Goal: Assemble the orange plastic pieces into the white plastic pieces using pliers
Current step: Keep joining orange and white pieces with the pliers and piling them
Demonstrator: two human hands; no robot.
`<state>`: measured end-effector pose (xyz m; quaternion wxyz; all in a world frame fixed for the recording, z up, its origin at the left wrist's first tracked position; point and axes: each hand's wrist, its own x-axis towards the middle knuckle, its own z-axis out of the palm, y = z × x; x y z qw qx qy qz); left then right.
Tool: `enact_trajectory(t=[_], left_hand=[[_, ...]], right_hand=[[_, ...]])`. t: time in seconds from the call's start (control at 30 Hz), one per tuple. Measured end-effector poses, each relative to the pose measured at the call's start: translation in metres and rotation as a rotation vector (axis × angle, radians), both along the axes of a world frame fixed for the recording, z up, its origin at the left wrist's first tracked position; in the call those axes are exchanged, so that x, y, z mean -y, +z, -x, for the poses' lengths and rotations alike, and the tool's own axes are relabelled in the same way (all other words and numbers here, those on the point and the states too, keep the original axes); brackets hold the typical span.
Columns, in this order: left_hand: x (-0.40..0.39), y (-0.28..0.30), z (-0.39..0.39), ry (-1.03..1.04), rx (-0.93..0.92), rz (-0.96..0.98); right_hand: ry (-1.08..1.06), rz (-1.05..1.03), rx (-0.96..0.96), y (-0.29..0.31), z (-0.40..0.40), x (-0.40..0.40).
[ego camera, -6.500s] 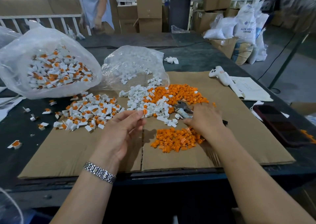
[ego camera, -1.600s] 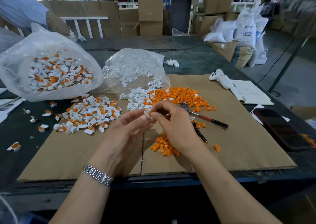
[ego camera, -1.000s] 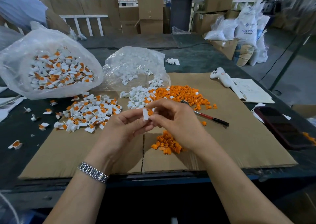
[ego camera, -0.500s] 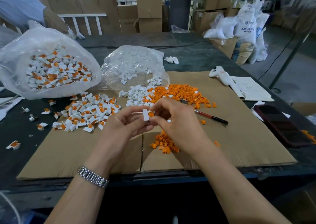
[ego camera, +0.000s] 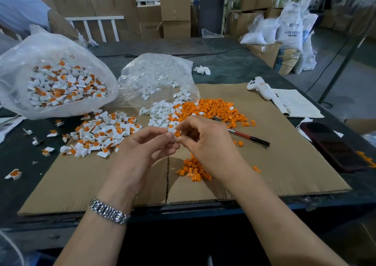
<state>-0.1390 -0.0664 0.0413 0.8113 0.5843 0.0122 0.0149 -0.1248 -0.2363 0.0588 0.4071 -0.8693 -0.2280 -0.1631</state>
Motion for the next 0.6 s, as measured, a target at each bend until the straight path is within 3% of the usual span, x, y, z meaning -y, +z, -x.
enact_trajectory(t=[0.3, 0.4, 0.47, 0.53, 0.6], left_hand=[[-0.002, 0.002, -0.005, -0.017, -0.037, -0.127], [-0.003, 0.001, -0.006, 0.009, -0.052, -0.115], [-0.003, 0.001, -0.007, 0.027, -0.08, -0.075], [-0.004, 0.001, -0.007, 0.031, -0.107, -0.036], [-0.005, 0.002, -0.007, 0.028, -0.116, -0.001]], right_hand=[[0.003, 0.091, -0.002, 0.001, 0.002, 0.0], [0.073, -0.023, -0.107, 0.002, 0.0, 0.007], [0.007, -0.105, -0.15, 0.003, -0.01, 0.02], [-0.209, 0.073, -0.156, -0.002, -0.028, 0.039], [-0.439, 0.421, -0.23, -0.011, -0.046, 0.058]])
